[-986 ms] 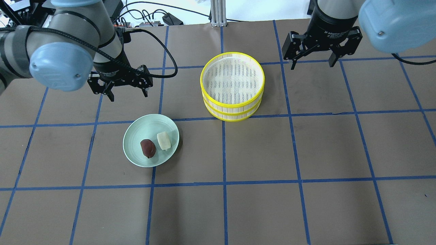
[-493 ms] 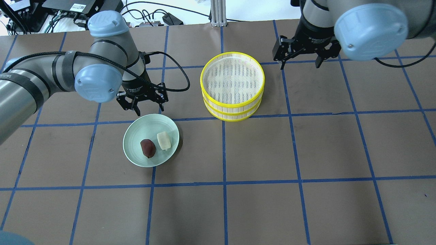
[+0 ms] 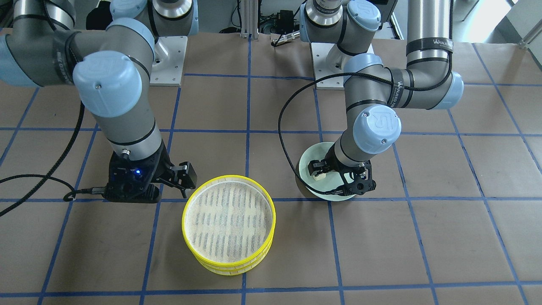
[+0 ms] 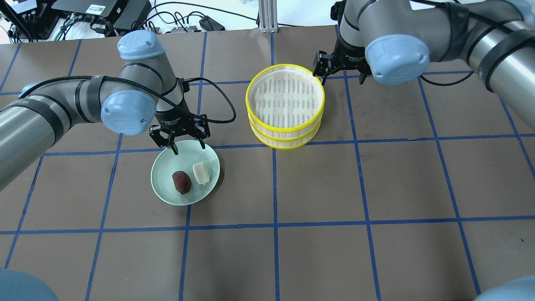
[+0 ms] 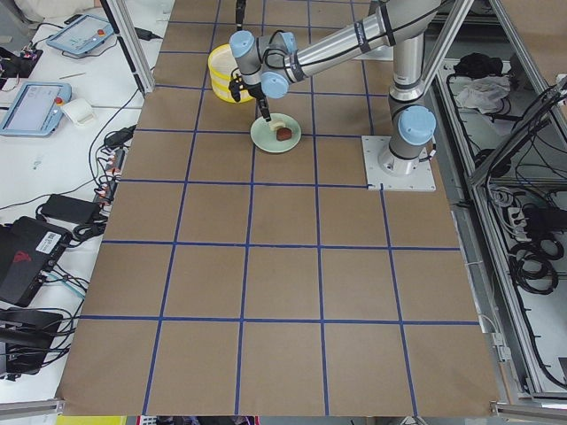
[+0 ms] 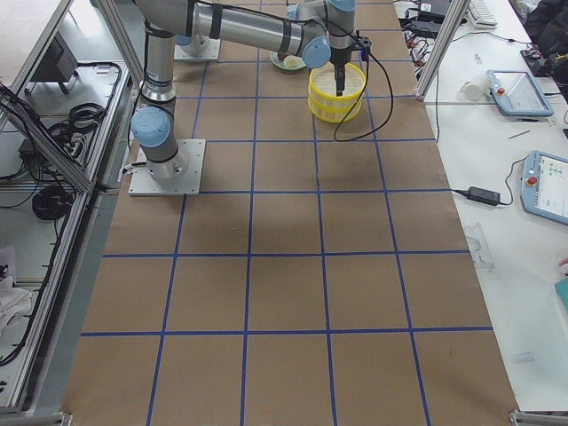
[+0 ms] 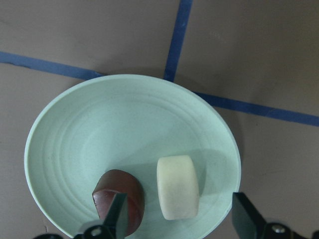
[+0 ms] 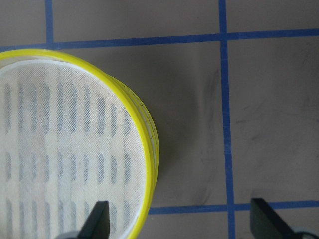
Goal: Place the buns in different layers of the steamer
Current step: 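Lower the left gripper onto the white bun while the right grips the steamer rim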
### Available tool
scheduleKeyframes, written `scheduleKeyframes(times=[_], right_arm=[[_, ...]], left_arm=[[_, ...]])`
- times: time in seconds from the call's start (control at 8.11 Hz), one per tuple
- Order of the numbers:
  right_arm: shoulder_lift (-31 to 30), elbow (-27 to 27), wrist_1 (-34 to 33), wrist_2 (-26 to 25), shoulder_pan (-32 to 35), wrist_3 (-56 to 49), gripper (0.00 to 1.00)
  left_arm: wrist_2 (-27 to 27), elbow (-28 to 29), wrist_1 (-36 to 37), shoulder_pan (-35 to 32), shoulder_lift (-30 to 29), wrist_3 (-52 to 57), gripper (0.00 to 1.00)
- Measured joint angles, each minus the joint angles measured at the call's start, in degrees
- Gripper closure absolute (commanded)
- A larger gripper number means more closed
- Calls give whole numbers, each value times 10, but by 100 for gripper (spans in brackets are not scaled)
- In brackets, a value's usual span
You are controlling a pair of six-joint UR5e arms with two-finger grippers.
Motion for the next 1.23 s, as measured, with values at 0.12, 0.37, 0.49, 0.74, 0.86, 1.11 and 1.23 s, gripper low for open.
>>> scheduleKeyframes(times=[0.12,0.37,0.49,0.74,0.86,1.11,1.23], right_arm=[[26,0,-29,8,1,6,0],[61,1,-62,23,3,17,0],[71,2,-67,33,3,21,3],[80,3,-69,41,4,23,31],[82,4,-70,41,4,21,48],[85,4,-70,41,4,19,82],[85,5,-70,41,4,17,91]], left_arm=[[-10,0,2,0,-6,-9,31],[-20,-1,8,0,-22,-22,31],[-20,-3,10,0,-26,-24,31],[-20,-5,11,0,-35,-26,31],[-21,-6,11,0,-39,-26,31],[-23,-7,10,0,-43,-26,31],[-23,-8,9,0,-47,-26,31]])
